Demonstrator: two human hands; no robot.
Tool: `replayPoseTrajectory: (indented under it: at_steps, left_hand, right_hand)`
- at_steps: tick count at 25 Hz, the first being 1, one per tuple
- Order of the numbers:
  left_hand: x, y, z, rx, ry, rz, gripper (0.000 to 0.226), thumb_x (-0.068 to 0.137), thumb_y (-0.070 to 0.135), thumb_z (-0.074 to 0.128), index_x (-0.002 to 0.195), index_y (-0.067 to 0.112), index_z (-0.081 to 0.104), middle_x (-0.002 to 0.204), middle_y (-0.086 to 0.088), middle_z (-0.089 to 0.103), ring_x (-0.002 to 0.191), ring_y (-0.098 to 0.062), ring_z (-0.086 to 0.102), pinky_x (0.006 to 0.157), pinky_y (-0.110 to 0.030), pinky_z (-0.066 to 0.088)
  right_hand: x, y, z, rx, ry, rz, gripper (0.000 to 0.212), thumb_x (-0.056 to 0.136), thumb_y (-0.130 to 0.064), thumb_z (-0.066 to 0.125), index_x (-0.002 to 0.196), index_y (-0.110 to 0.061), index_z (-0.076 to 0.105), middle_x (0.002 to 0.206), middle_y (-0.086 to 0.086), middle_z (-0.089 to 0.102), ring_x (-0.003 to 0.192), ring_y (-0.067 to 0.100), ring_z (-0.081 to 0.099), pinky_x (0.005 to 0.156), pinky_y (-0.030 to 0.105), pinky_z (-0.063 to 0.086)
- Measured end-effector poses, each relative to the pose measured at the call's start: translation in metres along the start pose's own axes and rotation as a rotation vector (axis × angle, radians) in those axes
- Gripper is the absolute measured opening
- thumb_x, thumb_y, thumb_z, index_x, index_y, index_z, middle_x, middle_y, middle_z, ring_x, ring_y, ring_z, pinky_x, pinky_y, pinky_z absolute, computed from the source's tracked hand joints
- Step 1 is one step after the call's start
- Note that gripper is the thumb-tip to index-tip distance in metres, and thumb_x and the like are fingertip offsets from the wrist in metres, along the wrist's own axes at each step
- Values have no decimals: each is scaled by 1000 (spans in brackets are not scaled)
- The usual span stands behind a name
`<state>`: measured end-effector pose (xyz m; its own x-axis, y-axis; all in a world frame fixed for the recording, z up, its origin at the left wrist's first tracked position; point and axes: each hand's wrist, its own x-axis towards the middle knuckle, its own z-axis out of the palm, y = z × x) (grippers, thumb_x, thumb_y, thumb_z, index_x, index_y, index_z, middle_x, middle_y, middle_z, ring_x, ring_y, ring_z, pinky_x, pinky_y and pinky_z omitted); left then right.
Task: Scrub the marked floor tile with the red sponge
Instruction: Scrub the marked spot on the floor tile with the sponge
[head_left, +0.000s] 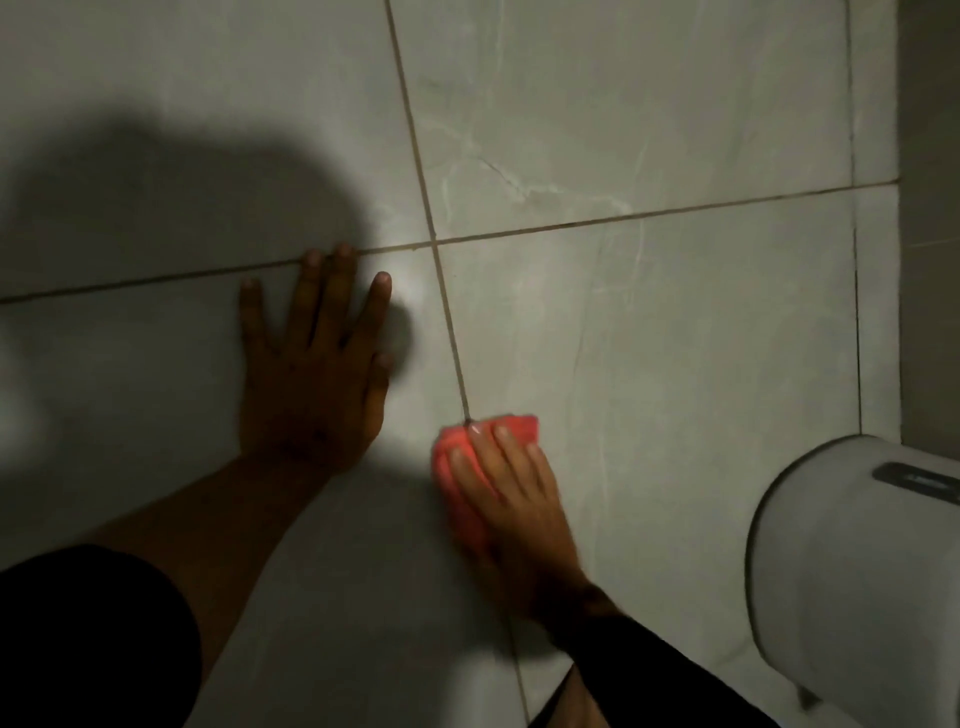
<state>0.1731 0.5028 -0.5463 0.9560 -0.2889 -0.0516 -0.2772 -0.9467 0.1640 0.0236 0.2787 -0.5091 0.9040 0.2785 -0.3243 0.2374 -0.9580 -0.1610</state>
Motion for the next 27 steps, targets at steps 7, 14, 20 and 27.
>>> replayPoseTrajectory:
  at_steps: [7, 14, 20, 27]
  left_hand:
    - [2, -2, 6, -11, 4, 17, 75, 104, 46, 31, 174, 23, 14, 183, -15, 5, 169, -40, 8, 127, -74, 1]
    - [1, 0, 5, -27, -10, 8, 74, 105, 47, 27, 174, 24, 13, 183, -14, 4, 170, -39, 6, 127, -73, -1]
    - [2, 0, 1, -28, -29, -2, 74, 105, 47, 27, 174, 23, 17, 183, -15, 7, 169, -40, 8, 127, -73, 0]
    - [2, 4, -5, -36, -40, -9, 75, 104, 45, 31, 174, 22, 18, 183, -15, 8, 169, -40, 9, 128, -74, -1]
  right_hand:
    - [24, 0, -1, 169, 223, 532, 75, 106, -42, 41, 172, -26, 9, 182, 0, -3, 170, 29, -1, 138, 48, -2]
    - [-19, 97, -24, 109, 130, 392, 63, 107, -42, 40, 163, -13, 40, 165, 25, 49, 160, 35, 32, 121, 67, 43]
    - [62, 21, -12, 172, 251, 526, 79, 107, -54, 31, 172, -12, 17, 183, 12, 7, 171, 33, 0, 139, 50, 2]
    - [90, 124, -56, 185, 292, 615, 77, 102, -42, 48, 168, -5, 31, 177, 24, 26, 166, 45, 19, 133, 61, 21]
